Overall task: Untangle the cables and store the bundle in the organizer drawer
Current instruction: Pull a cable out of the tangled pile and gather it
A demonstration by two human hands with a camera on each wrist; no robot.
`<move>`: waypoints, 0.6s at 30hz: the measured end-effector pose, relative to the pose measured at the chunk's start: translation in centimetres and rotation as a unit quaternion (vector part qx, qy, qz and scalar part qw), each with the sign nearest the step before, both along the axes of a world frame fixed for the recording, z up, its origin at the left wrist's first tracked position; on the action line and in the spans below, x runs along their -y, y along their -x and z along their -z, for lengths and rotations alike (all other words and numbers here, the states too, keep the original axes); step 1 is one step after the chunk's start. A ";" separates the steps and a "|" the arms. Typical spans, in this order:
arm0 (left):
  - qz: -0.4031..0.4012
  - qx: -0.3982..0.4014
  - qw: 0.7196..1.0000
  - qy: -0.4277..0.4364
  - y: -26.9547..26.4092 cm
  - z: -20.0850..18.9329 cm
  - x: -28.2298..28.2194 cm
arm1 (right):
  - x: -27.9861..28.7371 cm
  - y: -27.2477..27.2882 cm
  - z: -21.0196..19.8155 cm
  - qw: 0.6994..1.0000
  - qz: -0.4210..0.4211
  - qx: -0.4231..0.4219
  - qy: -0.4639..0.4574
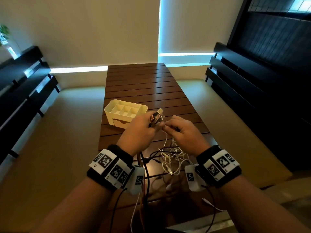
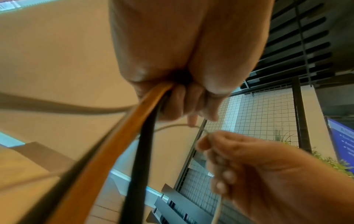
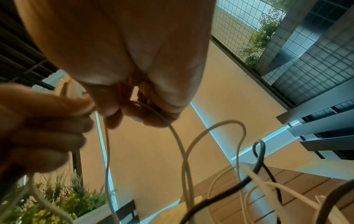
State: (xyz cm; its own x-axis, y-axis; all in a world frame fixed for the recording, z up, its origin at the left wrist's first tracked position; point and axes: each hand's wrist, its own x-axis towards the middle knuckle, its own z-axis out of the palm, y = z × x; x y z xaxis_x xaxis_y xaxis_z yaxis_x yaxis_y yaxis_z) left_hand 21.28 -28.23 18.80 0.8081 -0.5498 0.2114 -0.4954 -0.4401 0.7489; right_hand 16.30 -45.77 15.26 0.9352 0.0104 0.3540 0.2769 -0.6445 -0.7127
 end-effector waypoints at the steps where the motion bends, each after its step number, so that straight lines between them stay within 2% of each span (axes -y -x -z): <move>1: 0.017 -0.015 0.999 -0.029 -0.1 0.1 0.0 | 0.0 0.2 -0.4 1.000 0.002 0.011 -0.002; 3: 0.027 -0.027 0.998 -0.058 -0.1 0.3 0.1 | 0.2 0.6 -0.8 1.000 0.009 0.028 -0.007; 7: 0.008 0.009 0.999 -0.033 0.4 -0.3 0.4 | 0.3 1.1 -0.2 0.998 0.018 0.030 -0.052; 9: -0.012 0.028 0.999 0.026 0.8 -0.9 0.4 | 0.2 1.1 0.6 0.996 0.027 0.006 -0.081; 12: -0.066 0.002 0.988 0.141 0.9 -2.1 -0.2 | 0.7 1.0 2.3 0.994 0.051 -0.053 -0.078; 14: -0.095 -0.006 0.978 0.186 0.6 -2.4 -1.0 | 1.2 0.9 3.1 0.991 0.072 -0.084 -0.073; 16: -0.111 -0.027 0.980 0.162 -0.1 -2.0 -2.1 | 1.3 0.8 2.8 0.989 0.087 -0.089 -0.080; 18: -0.078 -0.087 0.993 0.018 -0.5 -1.2 -2.9 | 1.1 0.7 1.6 0.988 0.091 -0.068 -0.105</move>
